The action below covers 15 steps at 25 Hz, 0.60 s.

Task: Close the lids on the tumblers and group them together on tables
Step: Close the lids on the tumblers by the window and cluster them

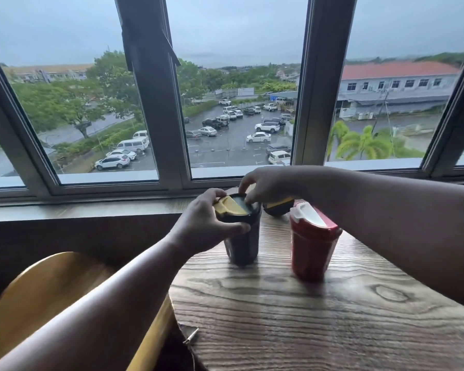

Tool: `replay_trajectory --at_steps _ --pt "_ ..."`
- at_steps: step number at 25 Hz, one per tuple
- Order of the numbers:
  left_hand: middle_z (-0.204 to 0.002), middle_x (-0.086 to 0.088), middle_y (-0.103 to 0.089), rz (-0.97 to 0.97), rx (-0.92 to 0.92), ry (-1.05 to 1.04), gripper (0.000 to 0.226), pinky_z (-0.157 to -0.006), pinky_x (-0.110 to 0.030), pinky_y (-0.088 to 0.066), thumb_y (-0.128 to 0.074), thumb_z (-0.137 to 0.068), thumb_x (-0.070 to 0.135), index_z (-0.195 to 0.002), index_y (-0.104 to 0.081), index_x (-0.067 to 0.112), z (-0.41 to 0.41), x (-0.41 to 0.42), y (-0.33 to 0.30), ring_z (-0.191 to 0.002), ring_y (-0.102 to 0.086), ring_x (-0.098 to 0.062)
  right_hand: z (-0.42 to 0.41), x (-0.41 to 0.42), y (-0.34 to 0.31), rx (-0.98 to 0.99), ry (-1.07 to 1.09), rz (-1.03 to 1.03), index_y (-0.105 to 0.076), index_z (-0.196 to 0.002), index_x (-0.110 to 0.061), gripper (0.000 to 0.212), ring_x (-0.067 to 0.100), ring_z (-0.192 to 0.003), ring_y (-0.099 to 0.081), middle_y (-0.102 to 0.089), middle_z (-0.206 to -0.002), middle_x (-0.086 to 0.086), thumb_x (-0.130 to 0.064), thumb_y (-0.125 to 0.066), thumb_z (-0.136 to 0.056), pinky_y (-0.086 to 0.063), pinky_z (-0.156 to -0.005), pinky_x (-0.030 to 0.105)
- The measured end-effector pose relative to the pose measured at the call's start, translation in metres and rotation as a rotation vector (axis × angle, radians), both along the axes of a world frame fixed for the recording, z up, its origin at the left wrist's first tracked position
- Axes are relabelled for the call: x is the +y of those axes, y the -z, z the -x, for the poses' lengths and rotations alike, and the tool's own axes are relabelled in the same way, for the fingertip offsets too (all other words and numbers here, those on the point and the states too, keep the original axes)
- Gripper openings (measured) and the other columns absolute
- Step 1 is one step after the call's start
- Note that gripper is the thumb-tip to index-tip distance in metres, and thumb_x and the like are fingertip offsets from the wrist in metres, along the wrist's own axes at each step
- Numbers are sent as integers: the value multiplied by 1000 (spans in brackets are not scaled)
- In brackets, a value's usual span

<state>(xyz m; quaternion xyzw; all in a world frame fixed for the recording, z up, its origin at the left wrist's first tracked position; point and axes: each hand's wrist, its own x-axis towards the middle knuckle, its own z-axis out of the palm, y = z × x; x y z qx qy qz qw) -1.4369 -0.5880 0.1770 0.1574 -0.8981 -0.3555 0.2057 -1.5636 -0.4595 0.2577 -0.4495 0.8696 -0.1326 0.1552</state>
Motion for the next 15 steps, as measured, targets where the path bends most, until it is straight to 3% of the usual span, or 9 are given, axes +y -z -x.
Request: replay_trajectory --at_steps 2,5,7,10,15 --pt "-107 16 -60 64 -4 -16 88 -84 -22 -49 -86 -52 61 -128 -55 29 8 15 0 -95 -58 -4 10 10 1 23 6 -5 -65 -125 -23 35 11 -87 -54 -61 -105 -4 -20 -65 -90 -37 -59 16" --pt "-98 20 -57 73 12 2 80 -74 -11 -43 -87 -57 57 -124 -55 28 19 32 -3 -86 -56 3 21 22 2 -2 37 13 -66 -121 -25 32 2 -71 -51 -57 -84 -13 -19 -64 -90 -38 -54 17" --pt "-101 17 -59 98 6 -11 77 -75 -15 -44 -87 -58 57 -122 -56 27 26 38 -5 -88 -57 -2 28 26 4 -41 54 47 -67 -121 -23 31 0 -63 -48 -52 -74 -15 -15 -63 -91 -41 -48 12" --pt "-104 13 -58 135 -24 -22 77 -79 -23 -45 -86 -58 61 -120 -55 29 30 43 -8 -93 -56 -6 35 32 7 -73 53 78 -69 -119 -22 31 2 -64 -51 -54 -75 -13 -14 -62 -90 -47 -58 16" --pt "-93 18 -55 152 -51 6 69 -69 -19 -45 -84 -56 64 -107 -51 33 30 48 -13 -83 -54 4 40 34 12 -118 51 105 -69 -116 -25 28 6 -67 -54 -57 -80 -10 -16 -63 -90 -54 -74 30"
